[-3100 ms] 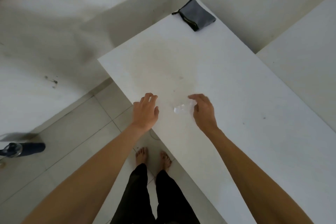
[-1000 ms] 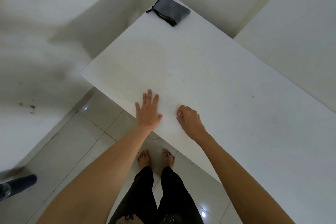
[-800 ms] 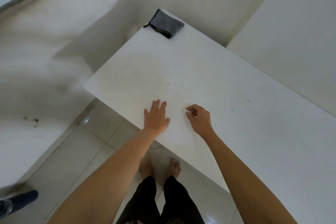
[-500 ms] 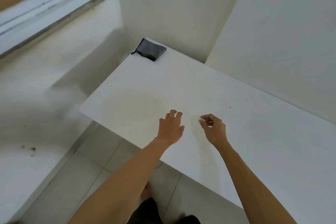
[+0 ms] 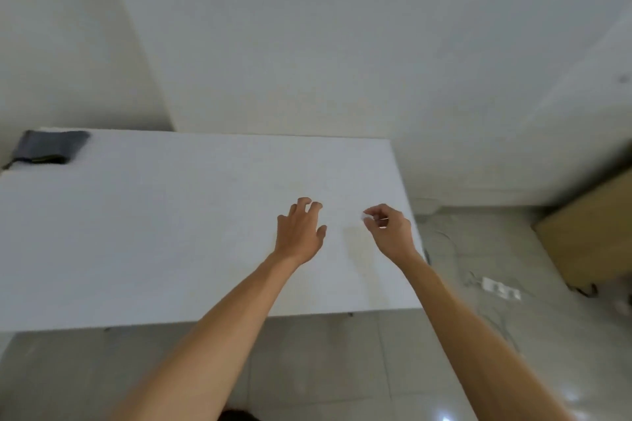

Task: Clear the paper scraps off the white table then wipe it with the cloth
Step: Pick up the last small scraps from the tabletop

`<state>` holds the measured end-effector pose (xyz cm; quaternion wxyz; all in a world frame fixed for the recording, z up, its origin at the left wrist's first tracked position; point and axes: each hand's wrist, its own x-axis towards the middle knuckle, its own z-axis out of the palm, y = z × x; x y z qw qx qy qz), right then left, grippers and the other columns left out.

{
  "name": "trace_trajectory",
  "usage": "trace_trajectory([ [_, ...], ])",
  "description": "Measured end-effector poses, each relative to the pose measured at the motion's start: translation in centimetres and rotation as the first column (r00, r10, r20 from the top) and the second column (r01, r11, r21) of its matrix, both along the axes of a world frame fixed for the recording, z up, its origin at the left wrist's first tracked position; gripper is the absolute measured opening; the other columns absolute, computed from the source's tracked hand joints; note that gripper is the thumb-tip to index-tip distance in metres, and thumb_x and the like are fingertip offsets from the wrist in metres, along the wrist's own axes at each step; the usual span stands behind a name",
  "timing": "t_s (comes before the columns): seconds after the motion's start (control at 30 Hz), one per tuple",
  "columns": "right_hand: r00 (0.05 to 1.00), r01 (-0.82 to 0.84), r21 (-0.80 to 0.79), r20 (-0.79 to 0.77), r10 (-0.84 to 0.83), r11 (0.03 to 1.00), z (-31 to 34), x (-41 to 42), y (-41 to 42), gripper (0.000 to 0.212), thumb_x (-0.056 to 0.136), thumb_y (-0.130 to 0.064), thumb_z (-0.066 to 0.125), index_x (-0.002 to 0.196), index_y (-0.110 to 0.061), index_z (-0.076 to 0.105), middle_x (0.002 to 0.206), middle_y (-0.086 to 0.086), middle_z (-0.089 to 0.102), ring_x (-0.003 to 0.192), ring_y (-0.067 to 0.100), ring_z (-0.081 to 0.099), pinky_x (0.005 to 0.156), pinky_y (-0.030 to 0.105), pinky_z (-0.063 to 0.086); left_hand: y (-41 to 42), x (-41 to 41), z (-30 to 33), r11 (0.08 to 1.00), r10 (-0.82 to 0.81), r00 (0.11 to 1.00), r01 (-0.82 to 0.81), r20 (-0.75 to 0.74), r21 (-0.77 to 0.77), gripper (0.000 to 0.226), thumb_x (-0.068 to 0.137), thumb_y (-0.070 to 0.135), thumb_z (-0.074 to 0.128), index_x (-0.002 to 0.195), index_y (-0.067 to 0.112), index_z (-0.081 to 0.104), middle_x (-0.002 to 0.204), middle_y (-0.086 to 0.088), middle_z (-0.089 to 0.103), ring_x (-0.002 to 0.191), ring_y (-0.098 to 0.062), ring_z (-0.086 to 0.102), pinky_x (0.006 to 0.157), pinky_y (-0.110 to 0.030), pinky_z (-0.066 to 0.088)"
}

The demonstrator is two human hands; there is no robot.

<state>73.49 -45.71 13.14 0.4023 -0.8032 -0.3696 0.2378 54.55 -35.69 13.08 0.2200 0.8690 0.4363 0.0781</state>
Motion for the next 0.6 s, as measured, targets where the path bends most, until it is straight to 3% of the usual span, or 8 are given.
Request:
trace_trajectory([
  [0.27, 0.993, 0.117, -0.113, 0.023, -0.115, 0.987, -1.7, 15.1, -9.2, 0.005, 0.093, -0.021, 0.07, 0.095, -0.023, 0.073, 0.088, -0.007, 0.071, 0.079, 0.007, 0.066, 0.068, 0.009, 0.044, -7.7, 16.3, -2.3, 0.992, -0.12, 0.993, 0.121, 0.01, -0.032, 0.046, 0.101, 0.034, 0.053, 0.144, 0.021, 0.044, 0.153, -0.003, 0.036, 0.135, -0.024, 0.043, 0.103, -0.044, 0.041],
  [0.37, 0.987, 0.156, -0.153, -0.018, -0.161, 0.976, -4.1, 19.4, -9.7, 0.003, 0.093, -0.022, 0.069, 0.092, -0.023, 0.071, 0.088, -0.005, 0.071, 0.081, 0.011, 0.066, 0.071, 0.019, 0.05, -7.4, 20.0, -4.5, 0.992, -0.103, 0.995, 0.102, -0.013, -0.07, 0.046, 0.1, 0.034, 0.055, 0.144, 0.021, 0.045, 0.153, -0.003, 0.037, 0.135, -0.024, 0.043, 0.104, -0.045, 0.041],
  [0.6, 0.96, 0.217, -0.287, -0.108, -0.256, 0.933, -9.6, 26.7, -8.7, 0.009, 0.094, -0.024, 0.07, 0.097, -0.015, 0.069, 0.09, -0.003, 0.07, 0.079, 0.009, 0.064, 0.063, 0.018, 0.046, -4.6, 25.9, -9.4, 0.984, -0.023, 0.995, 0.005, -0.094, -0.18, 0.044, 0.099, 0.03, 0.056, 0.141, 0.019, 0.047, 0.15, -0.005, 0.04, 0.134, -0.025, 0.044, 0.104, -0.048, 0.04],
])
